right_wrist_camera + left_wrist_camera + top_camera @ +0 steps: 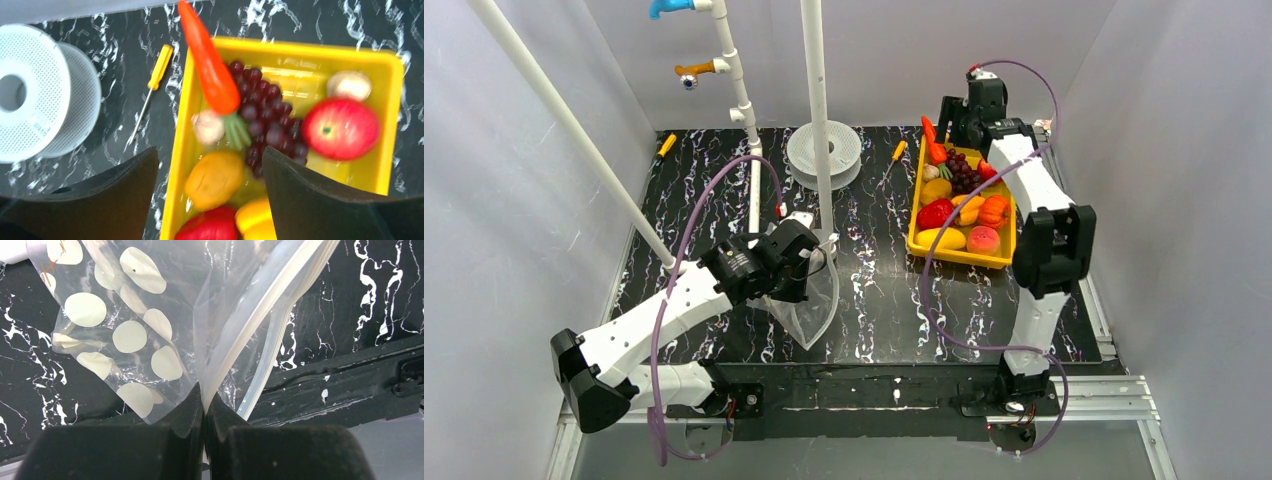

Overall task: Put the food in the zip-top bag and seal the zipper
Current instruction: Pick up the fake vegetable from the bin.

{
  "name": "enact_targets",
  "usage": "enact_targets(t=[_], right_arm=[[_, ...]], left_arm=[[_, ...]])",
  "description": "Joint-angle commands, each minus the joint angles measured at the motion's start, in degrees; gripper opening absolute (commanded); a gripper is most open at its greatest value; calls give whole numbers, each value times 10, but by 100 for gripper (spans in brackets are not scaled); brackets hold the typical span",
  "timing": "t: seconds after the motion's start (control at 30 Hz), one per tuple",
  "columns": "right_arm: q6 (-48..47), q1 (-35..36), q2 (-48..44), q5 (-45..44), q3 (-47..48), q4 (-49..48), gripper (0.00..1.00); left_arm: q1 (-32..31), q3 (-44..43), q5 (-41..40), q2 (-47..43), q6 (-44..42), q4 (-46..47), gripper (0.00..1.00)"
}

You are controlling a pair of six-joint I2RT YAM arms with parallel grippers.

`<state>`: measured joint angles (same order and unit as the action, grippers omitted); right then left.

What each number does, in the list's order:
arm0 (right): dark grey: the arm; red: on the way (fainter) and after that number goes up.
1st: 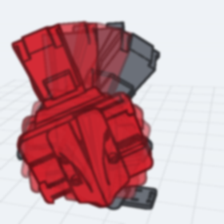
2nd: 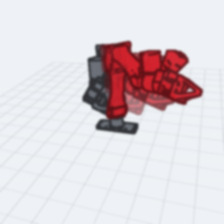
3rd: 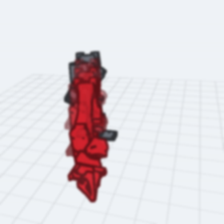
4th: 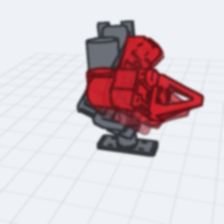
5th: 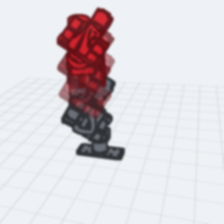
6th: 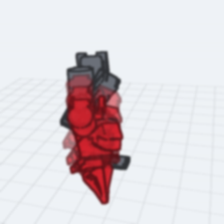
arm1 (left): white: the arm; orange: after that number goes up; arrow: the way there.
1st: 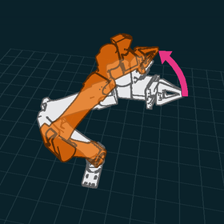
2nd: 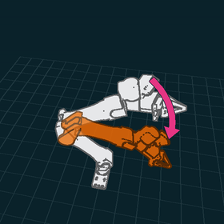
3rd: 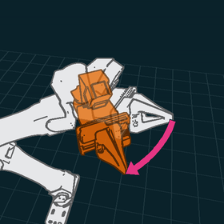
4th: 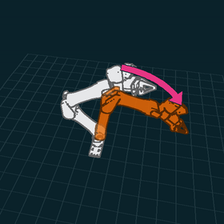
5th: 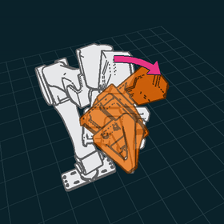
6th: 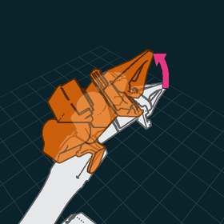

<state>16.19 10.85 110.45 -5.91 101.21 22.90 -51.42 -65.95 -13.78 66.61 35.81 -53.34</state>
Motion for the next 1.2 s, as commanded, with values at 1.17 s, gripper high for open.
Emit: enact_targets(t=[1.17], right_arm=[[-209, 3, 313, 9, 315, 30, 59]], left_arm=[[6, -51, -12, 10, -8, -44, 0]])
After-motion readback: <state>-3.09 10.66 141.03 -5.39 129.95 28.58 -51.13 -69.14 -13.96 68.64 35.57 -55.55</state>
